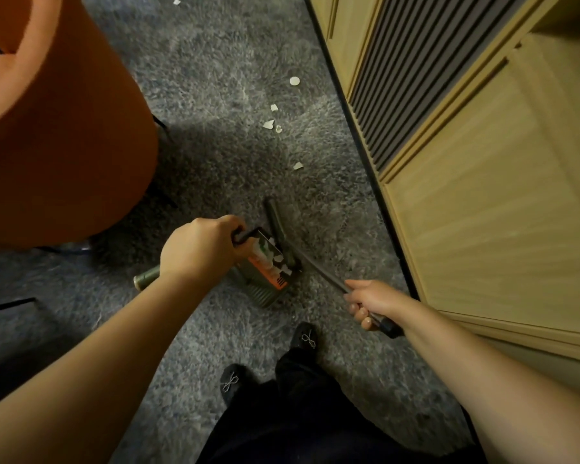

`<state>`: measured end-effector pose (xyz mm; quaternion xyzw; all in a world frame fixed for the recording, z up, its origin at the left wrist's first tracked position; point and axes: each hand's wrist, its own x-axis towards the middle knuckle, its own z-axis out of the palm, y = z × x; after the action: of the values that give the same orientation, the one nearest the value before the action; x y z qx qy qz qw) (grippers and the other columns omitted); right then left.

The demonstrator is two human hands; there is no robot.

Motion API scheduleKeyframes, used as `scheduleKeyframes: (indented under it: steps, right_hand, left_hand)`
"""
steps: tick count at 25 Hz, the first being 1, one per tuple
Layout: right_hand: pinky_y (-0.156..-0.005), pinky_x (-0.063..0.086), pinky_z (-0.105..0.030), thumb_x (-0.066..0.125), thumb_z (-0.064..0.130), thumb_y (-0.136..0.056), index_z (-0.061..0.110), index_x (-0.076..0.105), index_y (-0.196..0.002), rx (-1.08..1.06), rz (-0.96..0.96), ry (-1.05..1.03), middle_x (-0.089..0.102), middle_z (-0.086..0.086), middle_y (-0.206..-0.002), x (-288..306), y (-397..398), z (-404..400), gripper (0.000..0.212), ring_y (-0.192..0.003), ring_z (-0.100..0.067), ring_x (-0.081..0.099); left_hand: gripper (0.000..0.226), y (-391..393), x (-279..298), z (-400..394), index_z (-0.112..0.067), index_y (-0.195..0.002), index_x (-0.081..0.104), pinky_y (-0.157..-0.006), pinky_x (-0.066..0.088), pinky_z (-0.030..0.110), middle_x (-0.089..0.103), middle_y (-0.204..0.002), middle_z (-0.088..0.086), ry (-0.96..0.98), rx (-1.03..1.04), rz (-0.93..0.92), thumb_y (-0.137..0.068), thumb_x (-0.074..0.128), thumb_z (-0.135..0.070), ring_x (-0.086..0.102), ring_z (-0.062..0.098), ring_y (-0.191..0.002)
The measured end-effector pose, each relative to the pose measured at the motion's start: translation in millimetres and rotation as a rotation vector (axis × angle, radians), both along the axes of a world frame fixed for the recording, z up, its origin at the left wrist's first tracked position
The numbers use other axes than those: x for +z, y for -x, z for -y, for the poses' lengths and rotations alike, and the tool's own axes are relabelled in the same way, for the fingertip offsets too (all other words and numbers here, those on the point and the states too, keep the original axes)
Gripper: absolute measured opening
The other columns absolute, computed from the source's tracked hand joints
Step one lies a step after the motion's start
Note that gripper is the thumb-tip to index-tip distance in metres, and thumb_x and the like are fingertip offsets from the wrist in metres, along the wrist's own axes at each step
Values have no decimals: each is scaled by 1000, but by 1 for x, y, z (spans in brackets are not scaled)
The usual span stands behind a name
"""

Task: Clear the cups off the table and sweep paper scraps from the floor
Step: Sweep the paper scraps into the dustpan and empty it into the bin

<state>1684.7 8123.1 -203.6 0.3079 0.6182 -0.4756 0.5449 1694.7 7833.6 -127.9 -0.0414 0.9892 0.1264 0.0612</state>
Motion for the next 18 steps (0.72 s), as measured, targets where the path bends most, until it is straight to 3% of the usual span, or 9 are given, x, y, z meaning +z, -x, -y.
scheduleKeyframes:
  steps: [5,12,18]
  right_hand:
    - [-32,28,-16,40,3,-100,21,22,-151,-91,23,67,41,-3,-60,32,-13,-13,57,-34,-5,33]
    - [-34,25,-15,40,4,-101,22,20,-151,-158,-22,12,40,-5,-59,39,-26,-8,58,-33,-7,31]
    - [-32,27,-14,38,3,-100,22,17,-152,-237,-86,-24,38,-6,-60,19,-1,16,59,-29,-5,31]
  left_hand:
    - [29,-8,4,-2,-23,-91,68,-51,51,36,65,-67,1,-25,23,28,-83,64,-51,61,27,-58]
    - [25,-31,3,18,-19,-99,70,-50,50,36,67,-71,3,-70,3,24,-86,68,-40,61,28,-59]
    - [33,-43,1,46,-21,-111,69,-58,51,35,72,-85,2,-114,36,86,-86,67,-42,66,26,-73]
